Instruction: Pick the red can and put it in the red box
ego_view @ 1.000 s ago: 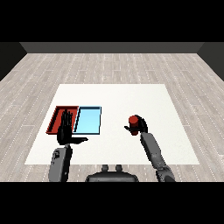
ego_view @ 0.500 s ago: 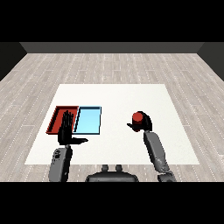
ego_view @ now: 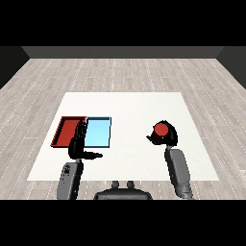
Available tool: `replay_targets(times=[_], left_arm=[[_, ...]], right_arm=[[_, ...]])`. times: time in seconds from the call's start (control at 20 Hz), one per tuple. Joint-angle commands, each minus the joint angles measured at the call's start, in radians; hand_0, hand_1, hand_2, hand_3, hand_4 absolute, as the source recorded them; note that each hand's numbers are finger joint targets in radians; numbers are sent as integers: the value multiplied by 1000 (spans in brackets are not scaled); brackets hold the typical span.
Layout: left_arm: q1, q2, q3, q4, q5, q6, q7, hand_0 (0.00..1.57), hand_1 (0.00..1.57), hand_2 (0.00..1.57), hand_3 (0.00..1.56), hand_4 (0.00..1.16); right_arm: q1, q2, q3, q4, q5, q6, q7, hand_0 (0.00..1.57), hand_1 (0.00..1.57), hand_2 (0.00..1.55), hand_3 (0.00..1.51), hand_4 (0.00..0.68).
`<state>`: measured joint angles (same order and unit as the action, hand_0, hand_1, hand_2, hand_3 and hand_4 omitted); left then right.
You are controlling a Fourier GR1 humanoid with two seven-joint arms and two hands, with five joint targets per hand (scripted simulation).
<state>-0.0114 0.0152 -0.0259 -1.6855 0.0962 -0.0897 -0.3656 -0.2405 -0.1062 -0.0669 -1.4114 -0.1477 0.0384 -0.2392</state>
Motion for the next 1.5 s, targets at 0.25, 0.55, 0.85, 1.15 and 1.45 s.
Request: replay_targets(times=[0.25, 0.55, 0.85, 1.15, 1.45], left_arm=[[-56, -15, -175, -42, -79, 104, 160, 0, 0, 0, 0, 0], [-68, -15, -232, 43, -116, 173, 110, 0, 0, 0, 0, 0], [-176, -15, -288, 114, -82, 253, 190, 0, 0, 0, 0, 0], [-189, -15, -300, 227, -53, 238, 129, 0, 0, 0, 0, 0], [-263, -15, -285, 340, -7, 254, 93, 0, 0, 0, 0, 0]], right_arm=[[49, 47, 48, -246, 12, -56, 59, 1438, 1438, 1410, 1381, 622], [-83, 104, 316, -80, 63, -345, -20, 1438, 1438, 1410, 1381, 622], [-75, 106, 396, -89, 30, -435, -78, 1436, 1436, 1427, 1397, 632], [-136, 106, 471, -64, 6, -490, -107, 1442, 1442, 1435, 1396, 624], [-11, 97, 421, -234, 73, -376, -28, 1462, 1462, 1442, 1391, 659]])
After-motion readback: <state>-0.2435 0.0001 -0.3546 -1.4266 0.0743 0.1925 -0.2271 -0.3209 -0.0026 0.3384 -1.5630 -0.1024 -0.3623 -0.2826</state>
